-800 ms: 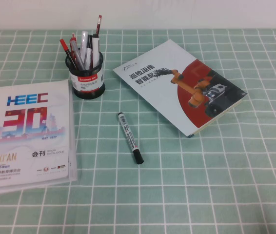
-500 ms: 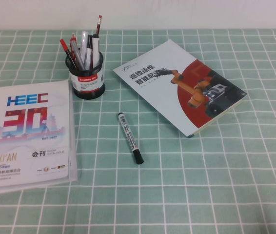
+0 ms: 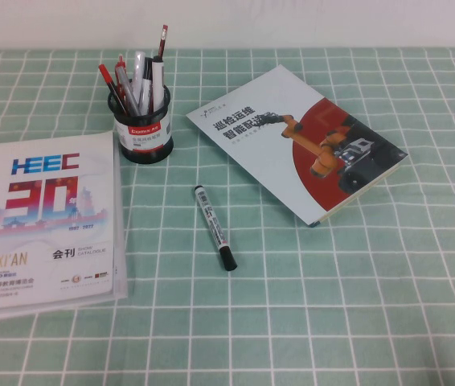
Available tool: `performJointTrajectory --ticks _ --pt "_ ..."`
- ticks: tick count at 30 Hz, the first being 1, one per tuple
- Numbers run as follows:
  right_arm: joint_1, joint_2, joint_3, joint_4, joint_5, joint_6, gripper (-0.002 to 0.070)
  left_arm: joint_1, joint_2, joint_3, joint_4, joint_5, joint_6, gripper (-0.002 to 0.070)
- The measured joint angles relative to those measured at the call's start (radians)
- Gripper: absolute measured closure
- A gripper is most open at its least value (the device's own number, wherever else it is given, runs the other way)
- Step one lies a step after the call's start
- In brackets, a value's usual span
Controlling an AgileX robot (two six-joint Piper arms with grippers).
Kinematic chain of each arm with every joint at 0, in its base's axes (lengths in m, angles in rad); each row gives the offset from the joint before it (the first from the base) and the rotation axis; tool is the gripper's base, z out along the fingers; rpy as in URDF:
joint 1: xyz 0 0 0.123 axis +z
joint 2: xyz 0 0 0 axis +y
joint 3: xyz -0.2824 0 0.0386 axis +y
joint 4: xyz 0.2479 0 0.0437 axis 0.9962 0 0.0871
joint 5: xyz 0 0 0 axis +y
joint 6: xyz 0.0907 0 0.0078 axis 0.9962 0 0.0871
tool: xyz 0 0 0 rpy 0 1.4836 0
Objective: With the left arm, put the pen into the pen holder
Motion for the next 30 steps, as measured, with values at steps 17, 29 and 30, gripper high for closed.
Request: performJointTrajectory --ticks 17,29,30 --pt "0.0 0.0 0.0 0.0 0.0 0.0 0.0696 0.0 0.0 0.0 0.0 -0.002 0.0 0.0675" --pt "0.0 0.0 0.0 0.0 0.0 0.0 0.0696 0.0 0.0 0.006 -0.281 -0.239 -0.174 0.0675" --pt "0.0 0.0 0.0 0.0 0.0 0.0 0.0696 0.0 0.0 0.006 -0.313 -0.269 -0.188 0.0675"
